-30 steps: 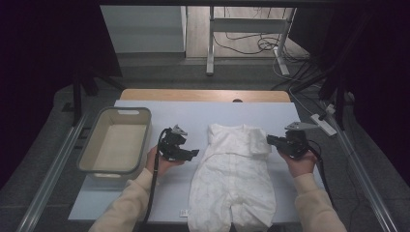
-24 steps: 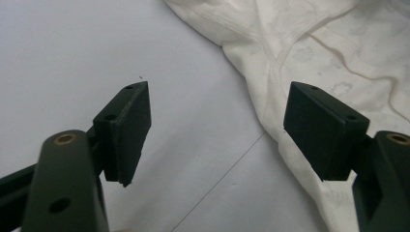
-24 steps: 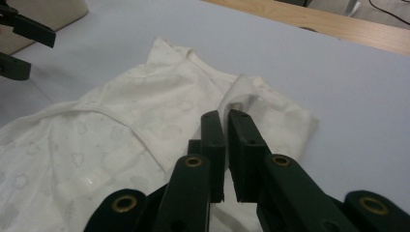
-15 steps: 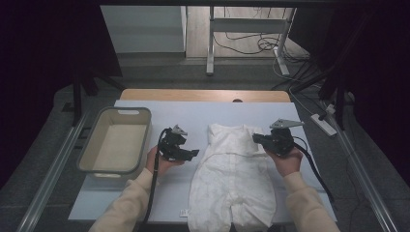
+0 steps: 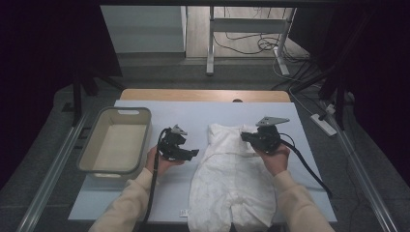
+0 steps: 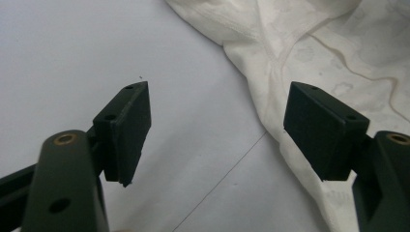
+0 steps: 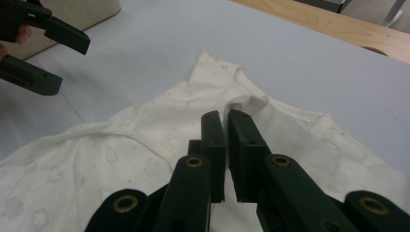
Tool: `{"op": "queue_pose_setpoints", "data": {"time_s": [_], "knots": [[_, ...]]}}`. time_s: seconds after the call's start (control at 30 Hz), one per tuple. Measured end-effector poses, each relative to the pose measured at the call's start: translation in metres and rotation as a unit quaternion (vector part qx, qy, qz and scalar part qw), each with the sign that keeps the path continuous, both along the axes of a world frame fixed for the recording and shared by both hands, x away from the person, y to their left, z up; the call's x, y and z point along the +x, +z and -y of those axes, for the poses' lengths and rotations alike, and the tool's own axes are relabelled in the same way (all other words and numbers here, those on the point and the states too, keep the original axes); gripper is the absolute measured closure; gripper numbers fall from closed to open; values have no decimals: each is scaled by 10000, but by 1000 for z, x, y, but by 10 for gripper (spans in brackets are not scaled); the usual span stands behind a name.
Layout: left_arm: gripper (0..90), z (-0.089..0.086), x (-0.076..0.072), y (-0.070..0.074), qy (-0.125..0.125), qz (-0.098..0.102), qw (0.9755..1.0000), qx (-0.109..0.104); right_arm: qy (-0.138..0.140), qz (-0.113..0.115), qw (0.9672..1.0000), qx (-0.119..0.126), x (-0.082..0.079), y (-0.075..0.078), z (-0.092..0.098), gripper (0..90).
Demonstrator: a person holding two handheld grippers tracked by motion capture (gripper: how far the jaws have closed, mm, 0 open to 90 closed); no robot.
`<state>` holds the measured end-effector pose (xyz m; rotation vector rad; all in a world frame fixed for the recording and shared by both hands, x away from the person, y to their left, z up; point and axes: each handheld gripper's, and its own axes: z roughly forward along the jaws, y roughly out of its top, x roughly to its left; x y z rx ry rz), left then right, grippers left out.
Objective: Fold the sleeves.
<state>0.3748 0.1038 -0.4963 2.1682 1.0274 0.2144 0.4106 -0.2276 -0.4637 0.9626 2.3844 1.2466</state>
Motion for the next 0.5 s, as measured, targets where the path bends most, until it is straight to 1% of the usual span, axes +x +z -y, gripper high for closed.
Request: {"op": "queue_pose_setpoints", "data": {"time_s": [0.07,0.13,0.27,0.33,0.37,0.5], "knots": [[255,0,0,0,3,7,10000,3,6,-19,9999,-113,3,-2,-3,850],[255,0,0,0,4,9,10000,3,23,-44,10000,-79,5,-3,-6,849],[255,0,0,0,17,-5,10000,-1,109,-46,9999,-121,7,-5,-15,849],[255,0,0,0,11,-4,10000,3,140,-65,9999,-44,8,-6,-19,849],[255,0,0,0,11,-6,10000,-2,146,-93,9998,-42,9,-7,-19,849],[255,0,0,0,16,-7,10000,-1,138,-142,9998,-102,11,-11,-22,849]]}}
